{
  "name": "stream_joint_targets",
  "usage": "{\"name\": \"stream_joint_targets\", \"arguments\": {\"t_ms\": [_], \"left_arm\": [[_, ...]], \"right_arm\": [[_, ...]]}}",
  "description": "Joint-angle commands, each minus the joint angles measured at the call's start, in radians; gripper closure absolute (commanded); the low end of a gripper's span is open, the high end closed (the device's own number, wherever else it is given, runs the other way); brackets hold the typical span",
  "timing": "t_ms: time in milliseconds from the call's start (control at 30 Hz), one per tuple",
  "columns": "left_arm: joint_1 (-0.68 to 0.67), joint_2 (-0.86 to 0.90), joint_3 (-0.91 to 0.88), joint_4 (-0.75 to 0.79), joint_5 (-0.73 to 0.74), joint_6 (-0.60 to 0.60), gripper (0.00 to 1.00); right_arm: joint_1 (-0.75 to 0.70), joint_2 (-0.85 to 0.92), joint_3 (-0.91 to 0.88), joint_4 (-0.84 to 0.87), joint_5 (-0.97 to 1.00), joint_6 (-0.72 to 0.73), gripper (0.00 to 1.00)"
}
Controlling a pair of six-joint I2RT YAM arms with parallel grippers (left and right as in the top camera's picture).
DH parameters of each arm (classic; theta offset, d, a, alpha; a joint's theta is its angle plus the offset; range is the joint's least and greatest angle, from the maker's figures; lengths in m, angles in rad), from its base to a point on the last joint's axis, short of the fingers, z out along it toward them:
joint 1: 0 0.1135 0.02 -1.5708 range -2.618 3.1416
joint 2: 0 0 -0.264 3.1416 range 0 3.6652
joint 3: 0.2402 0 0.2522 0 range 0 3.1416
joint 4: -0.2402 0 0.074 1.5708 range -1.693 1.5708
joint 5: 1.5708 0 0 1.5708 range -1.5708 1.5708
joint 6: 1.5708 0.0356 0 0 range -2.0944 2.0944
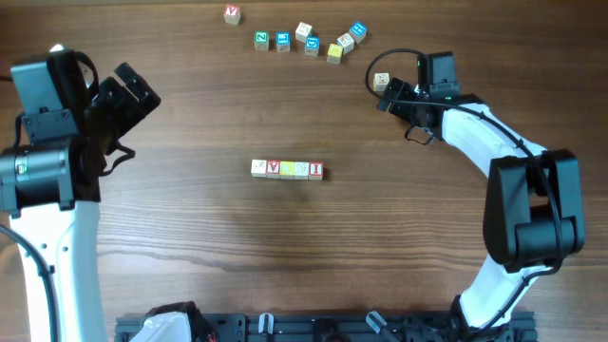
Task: Form a horizontal line
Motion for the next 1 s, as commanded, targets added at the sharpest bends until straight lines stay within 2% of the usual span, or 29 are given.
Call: {"name": "stream_joint_targets", "arguments": {"t_ms": [0,133,167,233,267,367,400,467,633,767,967], "left_arm": [[-0.002,-0.001,-0.078,0.041,-0.006,-0.002,0.00],[-0.002,-0.080,-0.287,0.237,-0.006,-0.002,0.00],[-0.002,-0.112,-0.353,0.327,-0.006,-0.002,0.00],[-0.002,-0.210,-0.541,0.647,-0.006,-0.002,0.00],[-0.002,-0.243,-0.602,0.701,-0.006,-0.002,0.00],[-0.002,-0.396,-0.769,0.719,-0.006,-0.002,0.00],[-0.002,-0.463,-0.849,0.844,-0.006,-0.002,0.00],[-0.002,-0.579,-0.969,0.960,-0.006,-0.002,0.00],[-0.002,-0.859,-1.165,1.043,-0.006,-0.002,0.00],[-0.002,-1.079,-1.210,1.051,-0.006,-0.002,0.00],[-0.002,-1.222,-1.234,1.057,-0.006,-0.002,0.00]], "right_arm": [[-0.005,0.018,0.001,0.003,0.020,0.001,0.00],[-0.005,0.018,0.001,0.003,0.021,0.001,0.00],[-0.005,0.018,0.001,0.002,0.021,0.001,0.00],[-0.005,0.018,0.001,0.002,0.021,0.001,0.00],[-0.005,0.018,0.001,0.002,0.021,0.001,0.00],[-0.005,0.018,0.001,0.003,0.021,0.001,0.00],[-0.005,0.018,0.001,0.002,0.020,0.001,0.00],[-0.005,0.018,0.001,0.003,0.021,0.001,0.00],[-0.005,0.018,0.001,0.003,0.021,0.001,0.00],[-0.005,0.018,0.001,0.003,0.021,0.001,0.00],[-0.005,0.018,0.001,0.003,0.021,0.001,0.00]]}}
